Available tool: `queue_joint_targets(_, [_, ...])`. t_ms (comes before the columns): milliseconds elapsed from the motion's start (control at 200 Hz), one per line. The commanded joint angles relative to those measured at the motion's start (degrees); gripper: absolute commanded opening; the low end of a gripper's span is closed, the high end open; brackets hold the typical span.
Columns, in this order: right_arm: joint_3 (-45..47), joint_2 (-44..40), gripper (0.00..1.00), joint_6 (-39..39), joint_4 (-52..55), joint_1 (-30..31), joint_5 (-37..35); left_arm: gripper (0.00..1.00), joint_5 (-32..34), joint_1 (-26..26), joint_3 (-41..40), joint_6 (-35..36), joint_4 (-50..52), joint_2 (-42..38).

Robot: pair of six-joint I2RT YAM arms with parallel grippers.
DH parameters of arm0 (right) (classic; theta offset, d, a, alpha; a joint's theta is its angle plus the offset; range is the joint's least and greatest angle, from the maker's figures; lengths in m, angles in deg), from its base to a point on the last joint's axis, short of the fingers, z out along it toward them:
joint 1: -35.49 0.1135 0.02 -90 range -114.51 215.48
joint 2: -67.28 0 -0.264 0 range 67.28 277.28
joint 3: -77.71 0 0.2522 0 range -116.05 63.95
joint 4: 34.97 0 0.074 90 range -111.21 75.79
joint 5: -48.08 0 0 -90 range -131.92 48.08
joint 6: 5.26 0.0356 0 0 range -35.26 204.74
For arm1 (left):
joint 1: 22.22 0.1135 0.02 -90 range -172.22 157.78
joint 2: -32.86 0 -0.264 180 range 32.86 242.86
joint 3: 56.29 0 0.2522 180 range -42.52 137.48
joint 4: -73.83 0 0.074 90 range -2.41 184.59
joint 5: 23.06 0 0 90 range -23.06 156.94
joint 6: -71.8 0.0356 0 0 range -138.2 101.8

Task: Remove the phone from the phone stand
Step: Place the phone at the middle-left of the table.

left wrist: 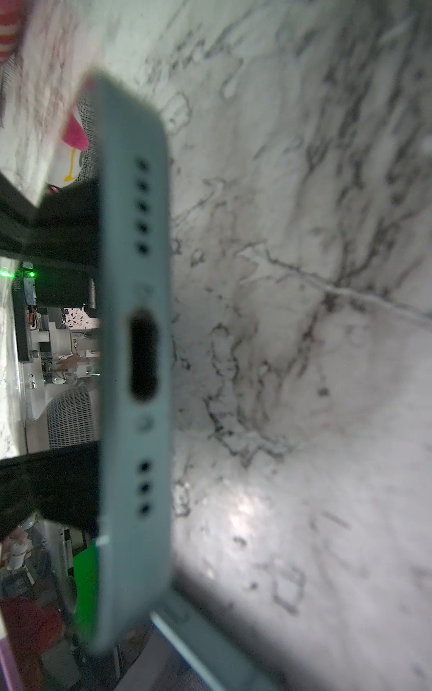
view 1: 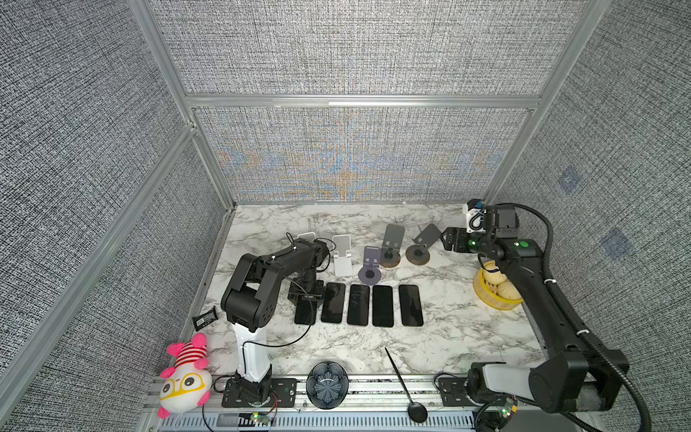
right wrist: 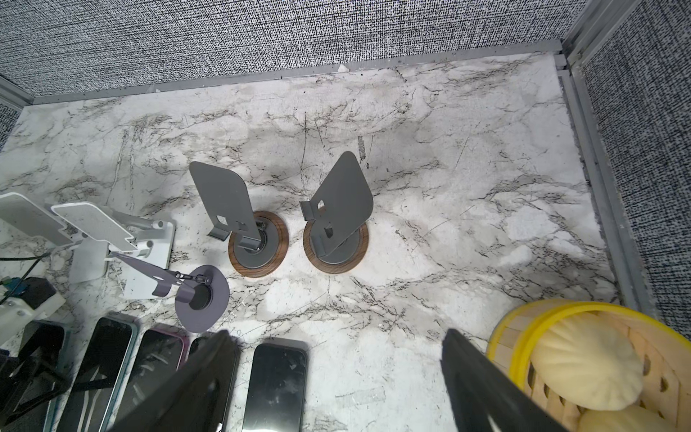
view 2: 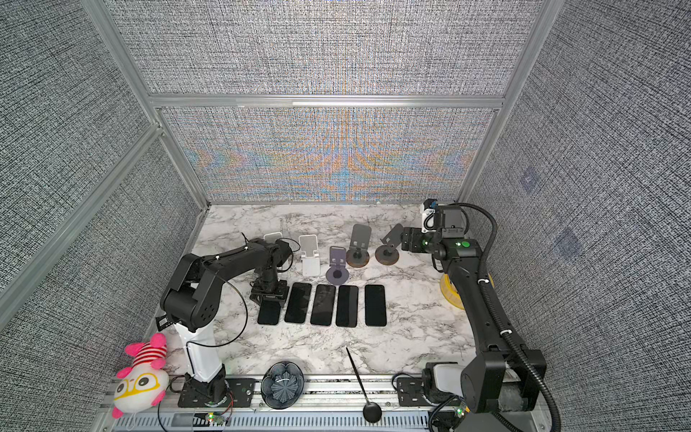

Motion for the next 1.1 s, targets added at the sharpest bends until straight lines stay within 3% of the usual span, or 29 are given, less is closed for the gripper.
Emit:
queue_joint_targets(0, [0.08, -0.26, 0.88, -0.42, 0.48, 0.01, -0.67, 0.69, 4.60, -0.06, -1.17, -1.49, -6.31, 1.75])
queue_joint_targets(370, [0.07, -0.05, 0.88, -0.79, 0.56, 0.00, -0.72, 0.84, 5.32, -0.05, -0.87, -1.58, -6.09, 1.78])
queue_joint_targets(865, [-0.10, -0.20, 0.88, -0.75, 1.17, 0.02, -0.72, 0.84, 6.33, -0.09, 1.14, -1.43, -4.20, -1.03])
queue_joint_targets(1095, [0.16, -0.57, 0.91, -1.01, 0.97, 0.16, -0.95, 0.88, 5.49, -0.06, 5.09, -0.31, -0.09, -5.34])
